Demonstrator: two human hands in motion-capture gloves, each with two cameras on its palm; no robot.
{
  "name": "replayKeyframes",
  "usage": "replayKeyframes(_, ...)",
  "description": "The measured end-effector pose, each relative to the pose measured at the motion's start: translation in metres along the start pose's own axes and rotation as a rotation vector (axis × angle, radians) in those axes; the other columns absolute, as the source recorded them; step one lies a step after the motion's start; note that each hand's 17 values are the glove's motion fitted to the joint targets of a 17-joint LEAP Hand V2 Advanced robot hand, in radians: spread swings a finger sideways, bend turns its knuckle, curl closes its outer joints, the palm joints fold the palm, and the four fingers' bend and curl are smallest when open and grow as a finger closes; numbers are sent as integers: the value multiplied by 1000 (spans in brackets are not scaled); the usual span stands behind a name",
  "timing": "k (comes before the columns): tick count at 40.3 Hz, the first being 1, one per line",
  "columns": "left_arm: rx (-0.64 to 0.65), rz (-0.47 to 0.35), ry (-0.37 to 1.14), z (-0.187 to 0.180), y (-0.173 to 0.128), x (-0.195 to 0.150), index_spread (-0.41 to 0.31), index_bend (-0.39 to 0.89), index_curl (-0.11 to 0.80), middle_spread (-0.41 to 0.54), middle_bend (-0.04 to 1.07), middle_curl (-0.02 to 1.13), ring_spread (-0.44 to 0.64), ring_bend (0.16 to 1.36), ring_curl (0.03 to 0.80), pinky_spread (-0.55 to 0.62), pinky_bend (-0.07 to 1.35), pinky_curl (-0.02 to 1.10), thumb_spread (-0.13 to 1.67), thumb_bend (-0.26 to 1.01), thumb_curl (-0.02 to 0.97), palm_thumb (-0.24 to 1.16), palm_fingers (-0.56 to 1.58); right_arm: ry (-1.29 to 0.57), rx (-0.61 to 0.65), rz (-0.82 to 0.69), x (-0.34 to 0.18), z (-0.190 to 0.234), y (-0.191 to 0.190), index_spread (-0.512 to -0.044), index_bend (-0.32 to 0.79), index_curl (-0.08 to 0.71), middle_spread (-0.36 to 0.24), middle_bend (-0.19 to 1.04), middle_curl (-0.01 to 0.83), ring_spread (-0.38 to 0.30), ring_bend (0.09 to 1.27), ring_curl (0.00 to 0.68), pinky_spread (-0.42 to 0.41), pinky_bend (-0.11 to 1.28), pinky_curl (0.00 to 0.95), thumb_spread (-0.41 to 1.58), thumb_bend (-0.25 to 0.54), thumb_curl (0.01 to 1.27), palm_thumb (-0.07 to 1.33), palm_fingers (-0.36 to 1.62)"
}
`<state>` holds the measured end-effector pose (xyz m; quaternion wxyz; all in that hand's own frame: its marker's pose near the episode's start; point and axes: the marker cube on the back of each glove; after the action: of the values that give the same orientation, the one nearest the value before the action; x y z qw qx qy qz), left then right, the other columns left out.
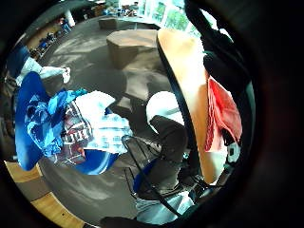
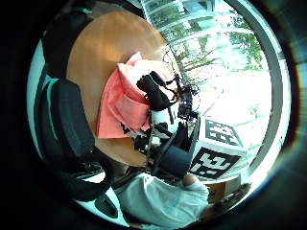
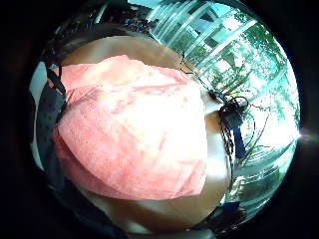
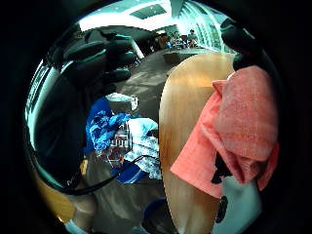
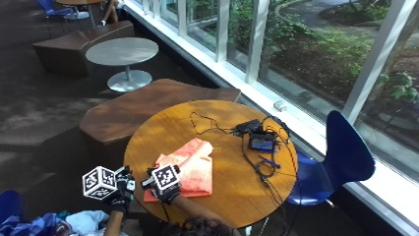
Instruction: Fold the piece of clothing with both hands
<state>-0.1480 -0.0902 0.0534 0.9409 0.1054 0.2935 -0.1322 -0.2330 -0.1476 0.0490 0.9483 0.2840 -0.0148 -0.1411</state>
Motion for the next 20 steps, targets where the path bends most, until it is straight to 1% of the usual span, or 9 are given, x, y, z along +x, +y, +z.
replayKeyframes(2,0,11,-2,4,-1,3,-122,135,313,-69,248,407,33,594,341,23,468,415,1588,177,242,314,548,-73,-109,-33,-6,0,16,-327,-90,102,-290,164,379,-333,755,454,-406,799,402,480,-29,645,1033,959)
replayKeyframes(4,2,24,-5,6,-1,7,-122,134,313,-71,244,408,32,588,339,27,458,413,1588,181,246,317,551,-130,-158,-62,-7,-1,24,-327,-81,80,-281,130,368,-337,775,456,-406,836,410,493,-32,644,1029,917)
replayKeyframes(6,-1,43,-14,7,-1,12,-123,132,312,-73,241,410,30,581,339,27,451,412,1587,184,249,319,552,-160,-174,-84,1,-6,29,-326,-52,69,-290,195,383,-334,783,457,-404,825,404,488,-30,648,1029,956)
replayKeyframes(7,-4,59,-22,8,0,17,-123,132,312,-73,240,410,30,580,339,28,447,410,1587,186,250,320,553,-171,-183,-97,11,-11,34,-327,-67,50,-262,90,349,-341,768,440,-400,891,418,565,-55,631,979,853)
replayKeyframes(8,-7,80,-33,10,2,22,-123,131,312,-74,238,411,29,578,338,28,444,410,1587,187,251,321,554,-180,-192,-112,24,-17,39,-327,-54,50,-258,101,348,-341,780,447,-399,906,422,581,-50,629,973,842)
replayKeyframes(10,-11,124,-60,12,5,34,-123,133,312,-75,238,413,33,578,339,35,422,404,1587,190,253,321,551,-168,-217,-131,54,-29,50,-325,30,67,-238,143,352,-307,666,423,-331,893,425,736,-107,579,815,683)
replayKeyframes(11,-11,143,-76,12,6,40,-123,133,312,-75,238,414,33,572,337,37,420,405,1587,191,255,321,551,-140,-236,-133,69,-36,54,-324,36,69,-233,150,352,-303,666,429,-321,901,433,770,-91,570,796,678)
replayKeyframes(14,-12,189,-133,12,13,56,-124,136,314,-76,236,417,34,564,338,46,402,400,1587,194,257,322,550,-1,-322,-117,118,-61,70,-357,222,137,-236,184,354,-259,509,378,-240,780,396,904,-80,526,679,654)
replayKeyframes(20,-64,265,-251,12,27,96,-124,140,317,-77,225,419,41,547,335,64,376,395,1581,197,265,319,544,336,-536,15,213,-99,93,-372,214,190,-250,203,356,-244,403,322,-154,634,339,1113,-14,482,648,711)
